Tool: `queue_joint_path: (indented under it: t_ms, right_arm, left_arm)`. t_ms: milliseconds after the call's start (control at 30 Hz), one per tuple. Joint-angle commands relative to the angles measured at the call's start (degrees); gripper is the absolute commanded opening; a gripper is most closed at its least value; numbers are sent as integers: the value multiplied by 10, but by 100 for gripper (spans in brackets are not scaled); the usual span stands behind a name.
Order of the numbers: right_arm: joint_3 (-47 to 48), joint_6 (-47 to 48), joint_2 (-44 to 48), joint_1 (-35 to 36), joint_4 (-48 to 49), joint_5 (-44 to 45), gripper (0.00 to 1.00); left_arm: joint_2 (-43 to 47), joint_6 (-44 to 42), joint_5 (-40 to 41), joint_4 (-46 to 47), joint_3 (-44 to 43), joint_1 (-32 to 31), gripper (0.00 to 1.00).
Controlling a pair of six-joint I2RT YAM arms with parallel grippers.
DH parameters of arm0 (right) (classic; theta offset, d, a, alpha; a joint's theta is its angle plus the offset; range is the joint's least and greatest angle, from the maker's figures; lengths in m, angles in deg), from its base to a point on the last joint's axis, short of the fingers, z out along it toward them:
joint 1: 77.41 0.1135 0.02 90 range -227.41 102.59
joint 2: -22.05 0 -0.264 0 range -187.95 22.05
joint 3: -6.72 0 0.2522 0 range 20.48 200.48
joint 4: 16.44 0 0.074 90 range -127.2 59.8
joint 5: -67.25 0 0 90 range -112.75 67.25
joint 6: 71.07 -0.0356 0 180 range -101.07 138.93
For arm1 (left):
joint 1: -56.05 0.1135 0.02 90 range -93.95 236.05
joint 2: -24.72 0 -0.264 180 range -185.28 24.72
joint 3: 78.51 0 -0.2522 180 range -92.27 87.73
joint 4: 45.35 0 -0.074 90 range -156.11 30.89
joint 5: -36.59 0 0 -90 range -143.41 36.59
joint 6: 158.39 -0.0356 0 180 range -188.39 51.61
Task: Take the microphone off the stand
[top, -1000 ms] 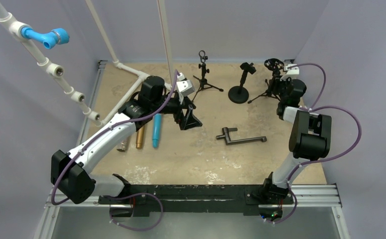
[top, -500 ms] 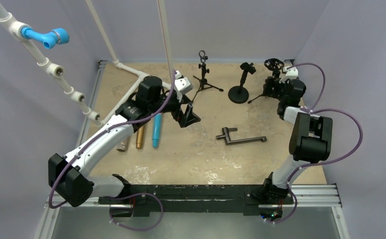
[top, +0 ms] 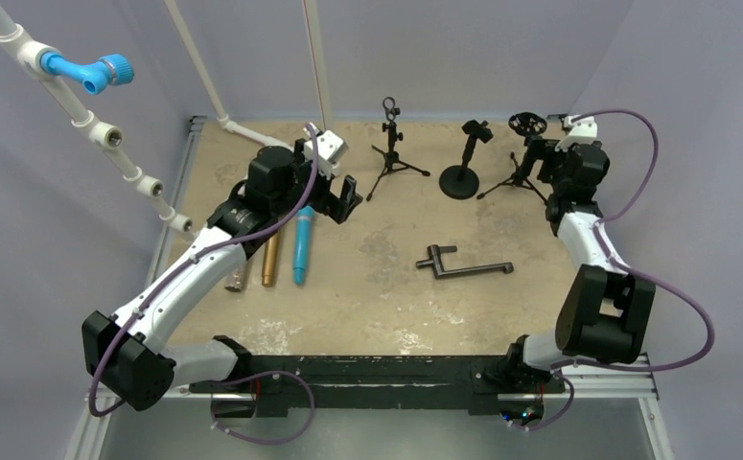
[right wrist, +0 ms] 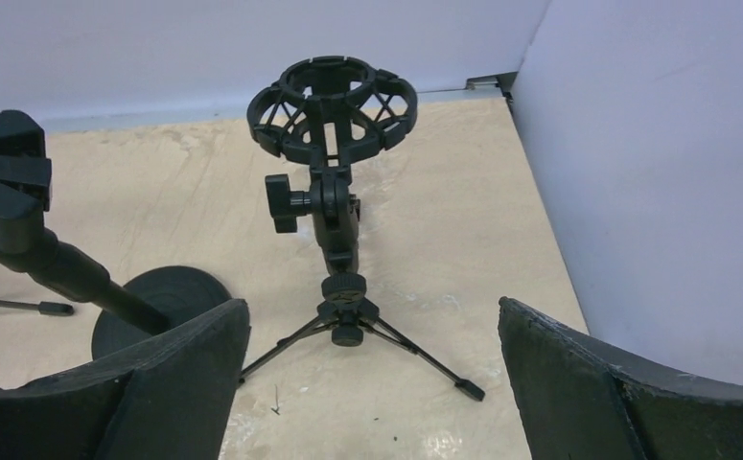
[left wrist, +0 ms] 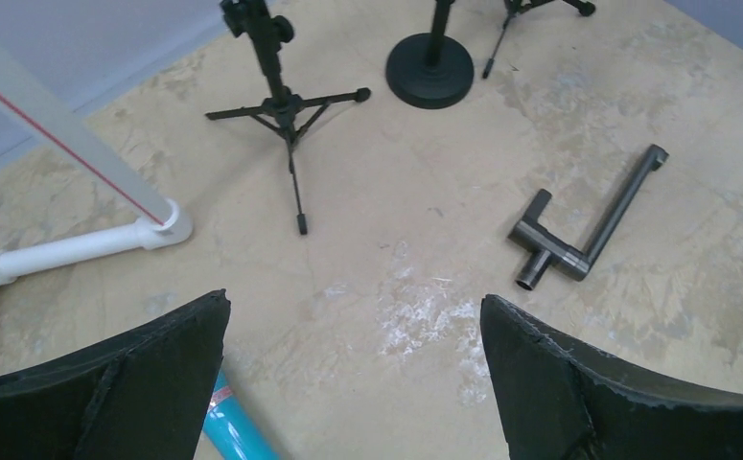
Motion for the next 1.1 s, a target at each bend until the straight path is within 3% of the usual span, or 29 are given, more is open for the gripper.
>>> queue_joint_path:
  t_ms: [0,467,800,1067]
  right_arm:
    - [42,-11,40,-2,-75,57,98]
    - [167,17,97,-2,-217,32,98]
    - [27,-11,212,-2,-115,-44,98]
    - [-11,-33,261,-2,-181,-82,98]
  left_arm:
    - [16,34,55,27,2,24,100]
    - [34,83,143,28,2,65,100]
    - [36,126,193,-14,-30,104,100]
    - [64,84,210,-4,-14,117,100]
